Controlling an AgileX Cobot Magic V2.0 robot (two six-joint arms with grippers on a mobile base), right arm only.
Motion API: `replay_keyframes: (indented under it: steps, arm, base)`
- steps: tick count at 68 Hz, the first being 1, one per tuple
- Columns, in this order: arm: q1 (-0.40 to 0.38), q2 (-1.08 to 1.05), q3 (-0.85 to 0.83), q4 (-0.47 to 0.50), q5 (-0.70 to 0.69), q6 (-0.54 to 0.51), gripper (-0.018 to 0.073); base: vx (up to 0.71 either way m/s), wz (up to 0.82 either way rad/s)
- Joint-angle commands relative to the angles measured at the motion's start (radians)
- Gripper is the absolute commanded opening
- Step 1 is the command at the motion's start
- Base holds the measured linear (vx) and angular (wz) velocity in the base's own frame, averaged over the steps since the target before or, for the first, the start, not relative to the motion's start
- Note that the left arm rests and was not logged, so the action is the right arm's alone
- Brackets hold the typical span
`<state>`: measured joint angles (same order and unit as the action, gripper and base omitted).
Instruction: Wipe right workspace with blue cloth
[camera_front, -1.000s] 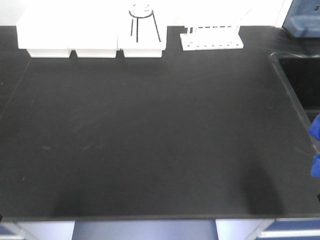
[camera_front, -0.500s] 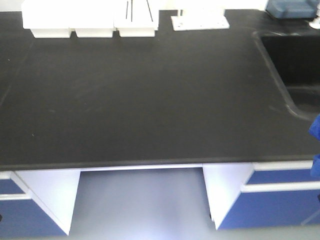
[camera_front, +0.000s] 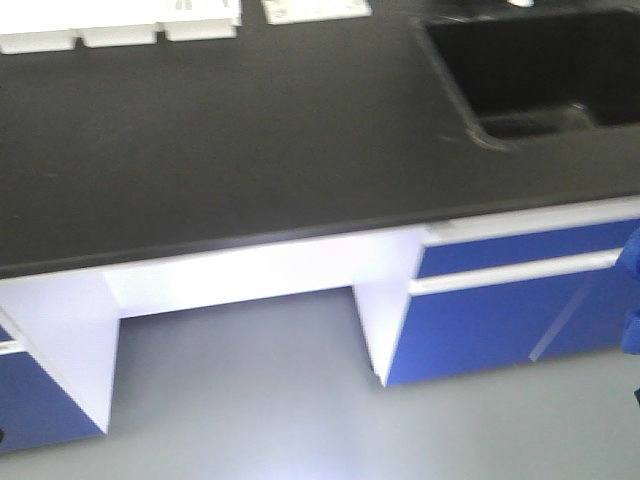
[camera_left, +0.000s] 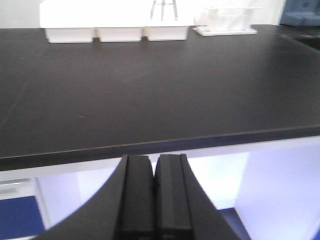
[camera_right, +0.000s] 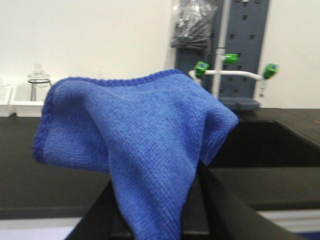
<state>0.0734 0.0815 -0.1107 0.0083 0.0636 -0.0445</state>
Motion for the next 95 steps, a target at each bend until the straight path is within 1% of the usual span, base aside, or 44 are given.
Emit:
replay_keyframes:
  steps: [1, 16, 49, 95]
  arm:
    - [0.001, 0.011, -0.028, -0.001, -0.090, -0.004, 0.0000]
    - [0.001, 0.011, -0.028, -0.001, -0.090, -0.004, 0.0000]
    - [0.001, 0.011, -0.028, -0.001, -0.090, -0.004, 0.0000]
    - [0.001, 0.011, -0.028, -0.001, -0.090, -0.004, 0.0000]
  base:
    - [-0.30, -0.46]
    - [-0.29, -0.59]
    - [-0.24, -0.75]
    - [-0.17, -0.64]
